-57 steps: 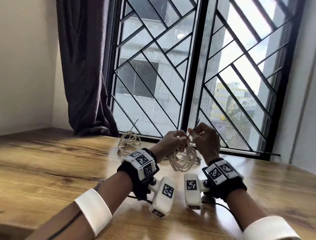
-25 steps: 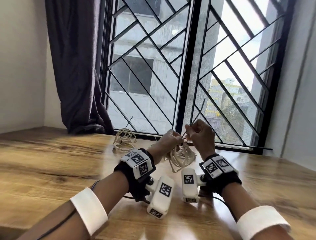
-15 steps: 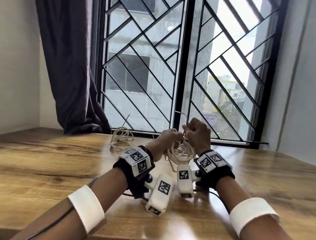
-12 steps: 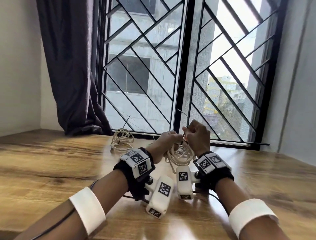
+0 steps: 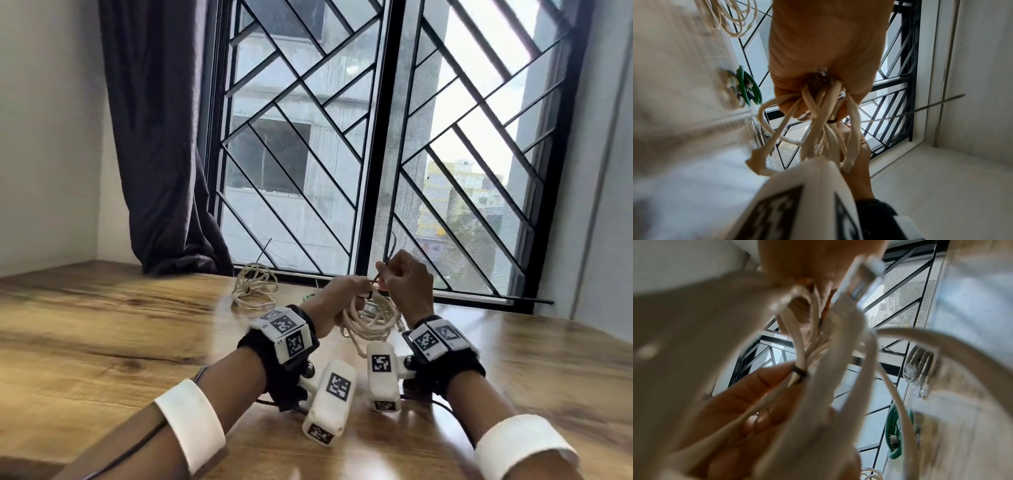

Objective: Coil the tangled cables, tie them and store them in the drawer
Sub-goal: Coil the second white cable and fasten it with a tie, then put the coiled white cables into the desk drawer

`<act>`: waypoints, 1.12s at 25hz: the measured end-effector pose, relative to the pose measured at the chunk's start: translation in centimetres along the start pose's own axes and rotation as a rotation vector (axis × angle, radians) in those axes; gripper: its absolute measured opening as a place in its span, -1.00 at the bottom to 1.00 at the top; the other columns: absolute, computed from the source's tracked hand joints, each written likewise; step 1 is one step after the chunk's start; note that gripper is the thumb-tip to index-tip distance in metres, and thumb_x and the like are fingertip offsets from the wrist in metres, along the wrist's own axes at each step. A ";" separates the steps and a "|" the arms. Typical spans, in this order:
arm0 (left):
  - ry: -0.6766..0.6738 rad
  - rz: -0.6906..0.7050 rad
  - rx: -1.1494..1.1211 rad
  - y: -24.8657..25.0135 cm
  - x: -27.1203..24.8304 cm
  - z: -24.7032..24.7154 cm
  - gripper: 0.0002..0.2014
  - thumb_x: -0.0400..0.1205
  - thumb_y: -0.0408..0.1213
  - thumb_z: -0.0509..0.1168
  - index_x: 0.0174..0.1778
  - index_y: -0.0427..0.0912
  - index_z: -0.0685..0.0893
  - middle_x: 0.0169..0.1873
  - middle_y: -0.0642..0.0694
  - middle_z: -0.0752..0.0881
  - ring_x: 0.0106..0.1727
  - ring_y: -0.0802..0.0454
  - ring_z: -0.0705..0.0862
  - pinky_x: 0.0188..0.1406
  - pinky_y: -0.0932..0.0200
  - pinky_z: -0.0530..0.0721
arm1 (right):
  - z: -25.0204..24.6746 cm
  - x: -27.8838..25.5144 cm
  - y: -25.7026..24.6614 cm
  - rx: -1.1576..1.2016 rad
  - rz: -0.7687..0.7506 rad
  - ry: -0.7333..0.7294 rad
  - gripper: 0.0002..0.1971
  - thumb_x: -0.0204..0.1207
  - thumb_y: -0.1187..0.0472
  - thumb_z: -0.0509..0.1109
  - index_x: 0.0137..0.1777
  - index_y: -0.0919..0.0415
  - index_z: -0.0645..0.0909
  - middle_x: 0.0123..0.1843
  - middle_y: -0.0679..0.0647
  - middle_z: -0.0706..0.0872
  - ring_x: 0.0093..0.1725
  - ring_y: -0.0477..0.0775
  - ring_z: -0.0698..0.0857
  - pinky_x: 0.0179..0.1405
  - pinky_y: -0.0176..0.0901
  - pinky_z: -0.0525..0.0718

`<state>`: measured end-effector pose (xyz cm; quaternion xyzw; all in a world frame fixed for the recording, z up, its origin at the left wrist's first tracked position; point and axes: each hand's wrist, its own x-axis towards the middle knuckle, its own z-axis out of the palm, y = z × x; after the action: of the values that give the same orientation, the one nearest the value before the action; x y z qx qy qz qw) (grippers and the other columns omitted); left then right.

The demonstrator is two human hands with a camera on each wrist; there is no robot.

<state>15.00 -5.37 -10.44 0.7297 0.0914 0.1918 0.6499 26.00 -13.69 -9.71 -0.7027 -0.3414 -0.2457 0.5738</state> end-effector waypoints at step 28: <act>0.005 -0.534 0.272 0.6 -1.0 -16.8 -0.62 0.74 -0.12 0.09 0.39 -0.28 0.38 0.06 -0.35 0.49 0.16 -0.39 0.59 0.14 -0.33 0.55 | 13.5 -0.4 -4.9 -0.159 0.400 -1.210 -0.88 0.60 0.41 0.24 -0.16 0.28 0.54 -0.35 0.15 0.63 -0.61 -0.07 0.66 -0.57 -0.21 0.72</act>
<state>7.32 9.56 -8.65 0.7598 0.3066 0.0019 0.5734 21.39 -0.06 -9.87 -0.8077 -0.4477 0.2816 0.2606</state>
